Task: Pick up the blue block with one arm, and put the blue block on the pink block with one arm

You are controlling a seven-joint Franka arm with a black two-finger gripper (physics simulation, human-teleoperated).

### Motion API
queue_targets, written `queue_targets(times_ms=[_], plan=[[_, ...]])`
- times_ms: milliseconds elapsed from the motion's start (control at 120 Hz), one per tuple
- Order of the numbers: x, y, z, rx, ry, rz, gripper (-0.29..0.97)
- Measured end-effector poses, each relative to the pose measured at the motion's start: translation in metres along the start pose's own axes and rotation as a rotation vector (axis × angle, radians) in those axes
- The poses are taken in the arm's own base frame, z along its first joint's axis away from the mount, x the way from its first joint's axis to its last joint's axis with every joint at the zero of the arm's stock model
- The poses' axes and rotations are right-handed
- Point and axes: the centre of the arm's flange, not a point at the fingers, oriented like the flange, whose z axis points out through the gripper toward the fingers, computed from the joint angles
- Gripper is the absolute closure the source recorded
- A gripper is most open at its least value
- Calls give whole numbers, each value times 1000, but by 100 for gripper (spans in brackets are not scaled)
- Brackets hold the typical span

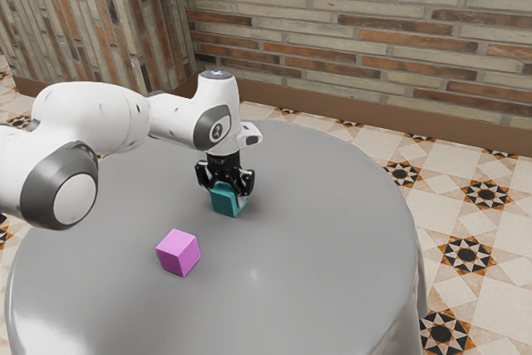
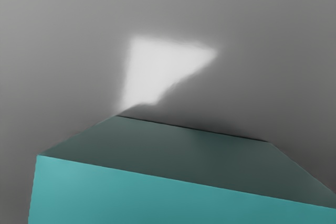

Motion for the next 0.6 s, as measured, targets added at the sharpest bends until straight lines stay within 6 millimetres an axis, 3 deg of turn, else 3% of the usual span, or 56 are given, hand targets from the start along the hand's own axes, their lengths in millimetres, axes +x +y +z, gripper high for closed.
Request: queue_targets(times_ms=[117, 292, 600], plan=[[-1, 0, -3, 0, 3, 1, 27], [-7, -2, -24, -5, 16, 1, 32], [-58, 6, -65, -17, 4, 96, 34]])
